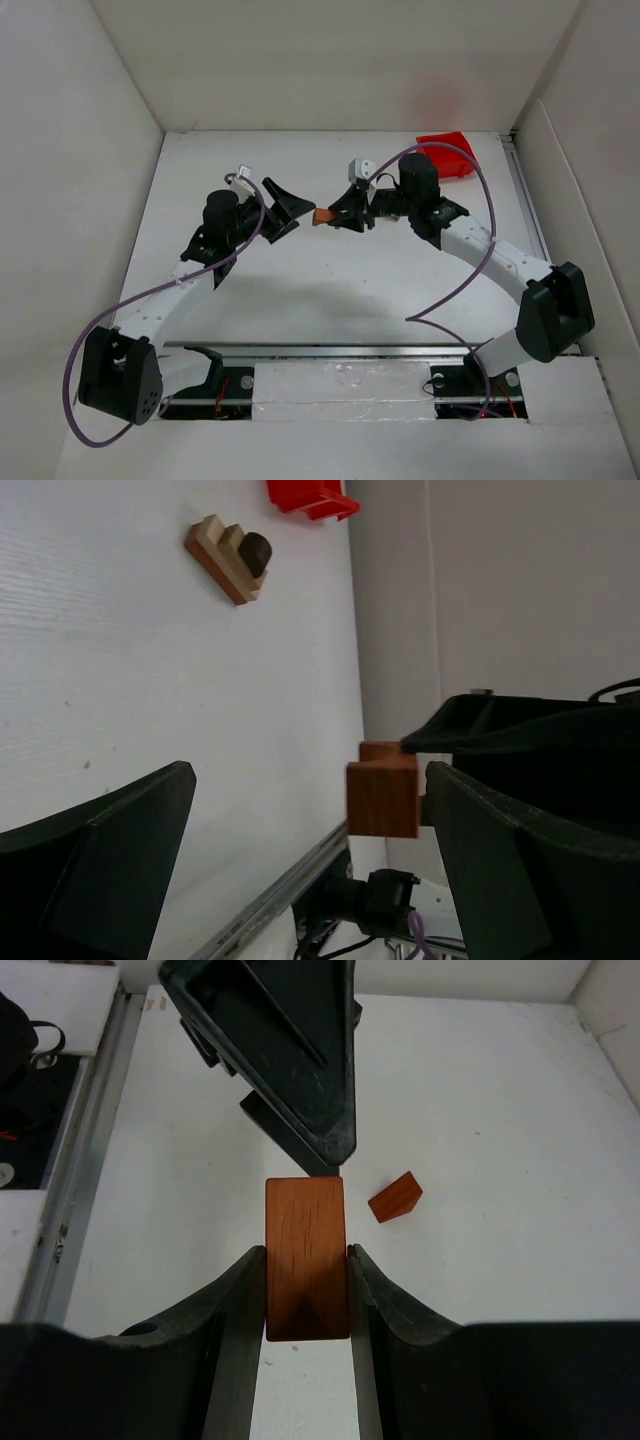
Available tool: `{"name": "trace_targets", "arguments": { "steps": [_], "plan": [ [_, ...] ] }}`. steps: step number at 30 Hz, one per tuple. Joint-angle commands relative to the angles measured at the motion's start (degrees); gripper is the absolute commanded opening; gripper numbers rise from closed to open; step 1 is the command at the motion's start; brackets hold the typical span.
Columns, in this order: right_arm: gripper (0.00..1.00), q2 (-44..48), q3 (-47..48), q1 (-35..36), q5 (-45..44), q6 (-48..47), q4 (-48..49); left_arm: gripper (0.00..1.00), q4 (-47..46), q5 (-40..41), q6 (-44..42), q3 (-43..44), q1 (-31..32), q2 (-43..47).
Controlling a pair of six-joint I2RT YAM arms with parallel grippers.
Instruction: Build the wood block tower
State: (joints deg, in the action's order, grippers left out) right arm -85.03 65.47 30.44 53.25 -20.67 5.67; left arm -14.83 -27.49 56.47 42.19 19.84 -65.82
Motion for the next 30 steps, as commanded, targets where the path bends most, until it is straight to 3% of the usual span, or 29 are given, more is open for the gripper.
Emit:
{"name": "trace_targets", "arguments": {
  "steps": [1,9,12,15,18,19,23,25,30],
  "plan": [
    [0.00,-0.48,3.69,1.20,-0.16,-0.87,-0.48,0.99,-12.42,-4.78,4.97,-0.45,0.38,2.62],
    [0.00,-2.06,5.89,4.45,0.45,0.54,2.14,0.97,-10.22,-3.97,3.30,-0.54,0.38,5.88],
    [0.00,-3.11,7.29,5.07,-0.96,0.89,2.94,0.88,-9.87,-4.77,3.04,-0.89,0.38,5.62],
    [0.00,-4.00,8.35,5.07,-1.66,1.59,3.90,0.73,-9.43,-5.30,2.51,-0.97,0.38,5.44],
    [0.00,-4.35,8.44,5.07,-2.36,2.38,5.58,0.54,-9.43,-6.00,2.16,-0.89,0.38,5.44],
    [0.00,-4.79,8.70,5.07,-2.89,2.47,5.84,0.44,-9.25,-5.91,2.16,-0.63,0.38,5.53],
    [0.00,-6.11,9.58,5.07,-4.29,2.39,6.02,0.39,-7.76,-6.44,1.28,0.69,0.38,5.62],
    [0.00,-7.07,10.20,5.07,-4.91,1.34,4.80,0.30,-7.06,-6.70,0.66,1.22,0.38,5.62],
    [0.00,-9.09,13.98,7.17,-6.84,-4.54,-3.99,0.18,-3.54,-7.14,-1.79,4.56,0.38,4.57]
  ]
}}
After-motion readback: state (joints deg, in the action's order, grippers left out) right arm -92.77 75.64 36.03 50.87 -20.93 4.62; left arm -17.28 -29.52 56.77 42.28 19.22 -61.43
